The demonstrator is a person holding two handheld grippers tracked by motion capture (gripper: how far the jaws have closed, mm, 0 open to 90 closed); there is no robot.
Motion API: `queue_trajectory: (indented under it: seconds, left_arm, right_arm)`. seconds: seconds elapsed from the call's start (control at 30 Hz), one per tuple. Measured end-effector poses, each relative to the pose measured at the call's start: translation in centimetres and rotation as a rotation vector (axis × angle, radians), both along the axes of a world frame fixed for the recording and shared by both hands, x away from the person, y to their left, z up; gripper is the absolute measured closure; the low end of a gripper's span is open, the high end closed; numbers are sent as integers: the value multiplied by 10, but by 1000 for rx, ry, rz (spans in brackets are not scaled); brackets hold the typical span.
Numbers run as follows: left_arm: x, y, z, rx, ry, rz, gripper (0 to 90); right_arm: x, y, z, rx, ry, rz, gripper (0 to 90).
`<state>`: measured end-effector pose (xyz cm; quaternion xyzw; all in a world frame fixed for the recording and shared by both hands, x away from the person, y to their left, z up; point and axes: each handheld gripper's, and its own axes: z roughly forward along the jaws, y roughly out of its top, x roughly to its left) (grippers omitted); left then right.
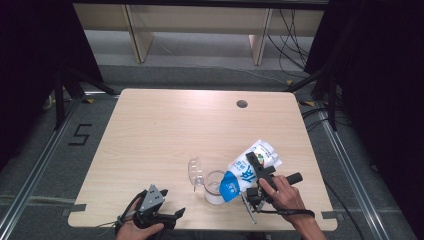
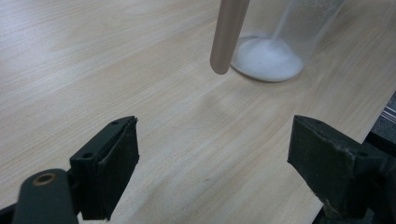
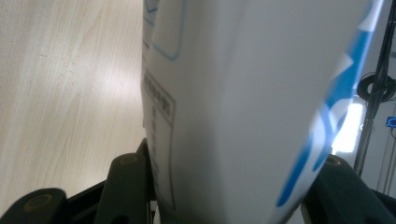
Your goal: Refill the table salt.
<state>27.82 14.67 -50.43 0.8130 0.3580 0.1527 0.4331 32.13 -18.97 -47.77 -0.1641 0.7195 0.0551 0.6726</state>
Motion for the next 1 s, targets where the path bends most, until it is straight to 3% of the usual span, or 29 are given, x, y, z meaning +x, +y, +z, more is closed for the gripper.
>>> queue_trajectory:
  seconds: [0.03,0.1,0.13,0.23,0.27,0.33,0.53,0.67,0.9,1.0]
  left_arm:
    - [-1,-2,-1,-29,4,5,158]
    - [-1,-2,-1,-30,3,7,158]
    - [0,0,0,-1,0,0,158]
    - [0,0,0,-1,-1,4,158]
    - [-1,-2,-1,-31,2,7,158]
    - [0,0,0,1,-2,4,158]
    - [-1,-2,0,-23,0,10,158]
    - [0,0,0,1,1,-2,158]
    - [0,0,0,-1,-3,1,158]
    - [-1,-1,0,-22,0,2,158]
  right_arm:
    - [0,0,0,1,0,-1,521]
    - [0,0,0,1,-1,0,522]
    - [0,0,0,1,-1,-1,523]
    - [0,0,0,1,-1,-1,524]
    - [0,0,1,-3,-8,3,524]
    - [0,0,0,-4,-3,-1,524]
    - [0,0,0,-5,-6,5,525]
    - [2,1,2,-16,-34,34,526]
    - [0,0,1,-1,-8,-5,527]
    - [2,1,2,-21,-39,31,528]
